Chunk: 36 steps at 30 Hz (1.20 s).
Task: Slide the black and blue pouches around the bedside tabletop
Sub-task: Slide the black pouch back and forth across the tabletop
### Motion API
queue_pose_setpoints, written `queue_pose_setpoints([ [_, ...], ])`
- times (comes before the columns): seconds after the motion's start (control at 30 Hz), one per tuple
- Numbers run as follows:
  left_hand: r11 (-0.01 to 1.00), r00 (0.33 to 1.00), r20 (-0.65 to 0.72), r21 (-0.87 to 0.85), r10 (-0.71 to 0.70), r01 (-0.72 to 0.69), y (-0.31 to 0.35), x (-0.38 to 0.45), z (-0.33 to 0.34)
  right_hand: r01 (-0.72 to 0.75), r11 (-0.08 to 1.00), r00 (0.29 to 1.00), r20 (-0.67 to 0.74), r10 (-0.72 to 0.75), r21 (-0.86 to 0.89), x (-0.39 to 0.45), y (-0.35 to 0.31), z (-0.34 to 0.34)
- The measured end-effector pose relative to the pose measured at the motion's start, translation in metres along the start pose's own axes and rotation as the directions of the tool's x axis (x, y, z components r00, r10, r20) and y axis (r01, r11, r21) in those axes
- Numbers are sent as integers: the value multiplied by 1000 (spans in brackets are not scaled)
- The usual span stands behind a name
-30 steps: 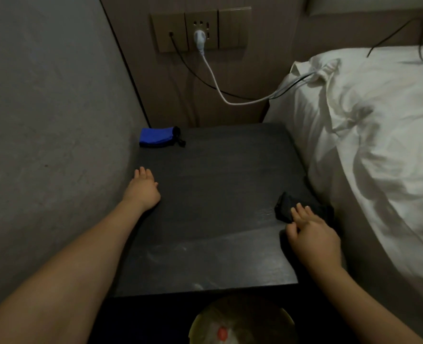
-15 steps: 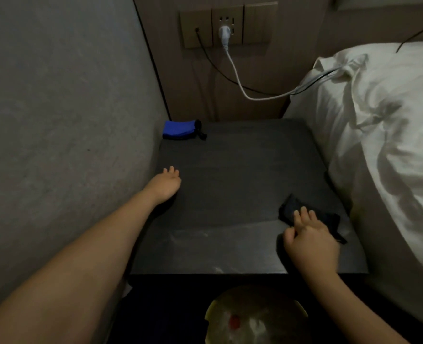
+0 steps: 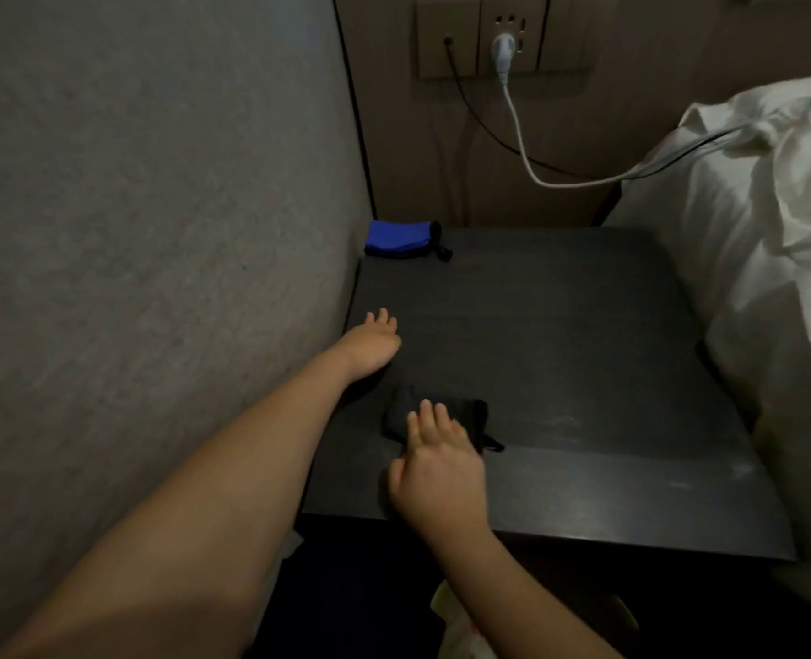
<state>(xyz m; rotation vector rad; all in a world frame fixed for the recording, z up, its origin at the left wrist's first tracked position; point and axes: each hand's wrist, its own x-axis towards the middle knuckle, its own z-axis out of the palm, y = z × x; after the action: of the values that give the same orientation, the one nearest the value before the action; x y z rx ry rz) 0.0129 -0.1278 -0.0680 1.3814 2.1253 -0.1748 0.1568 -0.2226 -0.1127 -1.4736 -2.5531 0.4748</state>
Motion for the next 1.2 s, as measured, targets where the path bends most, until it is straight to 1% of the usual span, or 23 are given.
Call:
queue_pose_setpoints([
  [0.13,999,999,18,-21,-31,32,-1,1,-3,90,996,996,24,-90,11,17,-37,14],
  [0.27,998,998,38,-29,-46,48,-2,4,-3,133,991,989,66,-133,7,24,-64,22],
  [0.37,998,997,51,-23,-50,51,0,4,-4,164,986,984,75,-164,13,22,-66,25],
  [0.57,1000,999,51,-6,-17,17,-1,1,-3,247,965,969,1,-248,90,7,-53,23],
  [0.67,1000,999,43,-8,-8,9,1,-2,-3,289,950,957,-20,-289,114,4,-42,21],
  [0.73,1000,999,41,-8,2,-2,1,-4,-3,293,948,956,-34,-291,123,0,-31,19],
  [0.97,999,1000,5,37,15,-15,3,-6,-1,256,962,966,-60,-252,94,-25,22,3],
  [1.2,1000,1000,-10,6,-1,2,0,-4,3,200,979,976,-92,-195,46,-41,80,-23],
])
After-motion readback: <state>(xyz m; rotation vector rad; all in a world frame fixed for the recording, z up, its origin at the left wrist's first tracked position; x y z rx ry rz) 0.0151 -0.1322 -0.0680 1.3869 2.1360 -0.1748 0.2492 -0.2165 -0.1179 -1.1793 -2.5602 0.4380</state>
